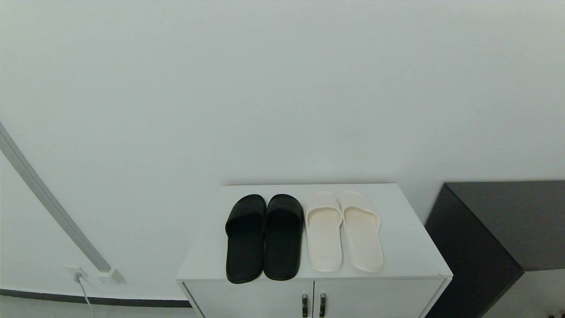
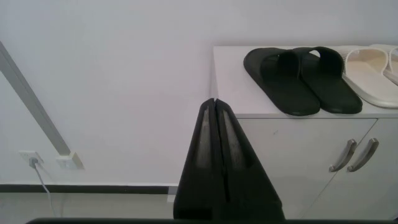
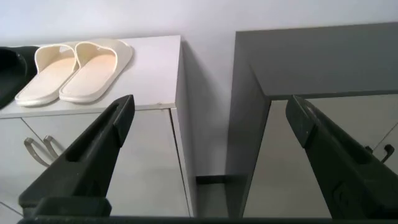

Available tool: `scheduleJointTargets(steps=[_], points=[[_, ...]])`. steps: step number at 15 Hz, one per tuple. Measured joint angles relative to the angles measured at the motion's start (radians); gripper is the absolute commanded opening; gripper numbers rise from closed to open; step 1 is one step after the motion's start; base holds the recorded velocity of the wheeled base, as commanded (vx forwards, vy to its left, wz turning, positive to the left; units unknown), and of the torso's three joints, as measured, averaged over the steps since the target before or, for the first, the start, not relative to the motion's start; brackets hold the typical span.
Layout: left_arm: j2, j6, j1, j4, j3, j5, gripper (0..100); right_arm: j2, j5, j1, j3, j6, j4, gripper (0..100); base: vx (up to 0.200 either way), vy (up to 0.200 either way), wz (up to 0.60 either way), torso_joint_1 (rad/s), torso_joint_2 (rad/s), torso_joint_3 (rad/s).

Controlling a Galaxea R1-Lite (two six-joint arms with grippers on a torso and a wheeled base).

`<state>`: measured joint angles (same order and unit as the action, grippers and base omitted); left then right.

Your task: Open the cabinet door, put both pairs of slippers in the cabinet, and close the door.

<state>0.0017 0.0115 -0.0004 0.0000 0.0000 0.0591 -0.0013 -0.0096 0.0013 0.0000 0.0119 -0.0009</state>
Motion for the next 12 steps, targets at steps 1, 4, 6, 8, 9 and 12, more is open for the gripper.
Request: scheduleJointTargets(steps=[1,4,6,8,9,12], points=[[0.0,0.0,0.0,0.0,0.0,0.0,0,0.0,0.026,0.0,0.0,-0.006,0.0,100,0.0,0.0,0.0,0.0,0.0,0.0],[0.0,0.0,0.0,0.0,0.0,0.0,0,0.0,0.058,0.0,-0.001,-0.038,0.003,100,0.0,0.0,0.0,0.0,0.0,0.0],[0.0,-0.001,0.0,0.0,0.0,0.0,0,0.0,0.051,0.0,-0.001,-0.036,0.001,100,0.0,0.0,0.0,0.0,0.0,0.0],[0.0,0.0,0.0,0.0,0.0,0.0,0,0.001,0.04,0.0,-0.017,-0.03,-0.004,100,0.0,0.0,0.0,0.0,0.0,0.0],[0.0,0.0,0.0,0.0,0.0,0.0,0,0.01,0.039,0.0,-0.064,-0.008,-0.005,100,0.0,0.0,0.0,0.0,0.0,0.0],[0.0,-0.003,0.0,0.0,0.0,0.001,0,0.126,0.051,0.031,-0.236,0.046,0.058,100,0.0,0.0,0.0,0.0,0.0,0.0]])
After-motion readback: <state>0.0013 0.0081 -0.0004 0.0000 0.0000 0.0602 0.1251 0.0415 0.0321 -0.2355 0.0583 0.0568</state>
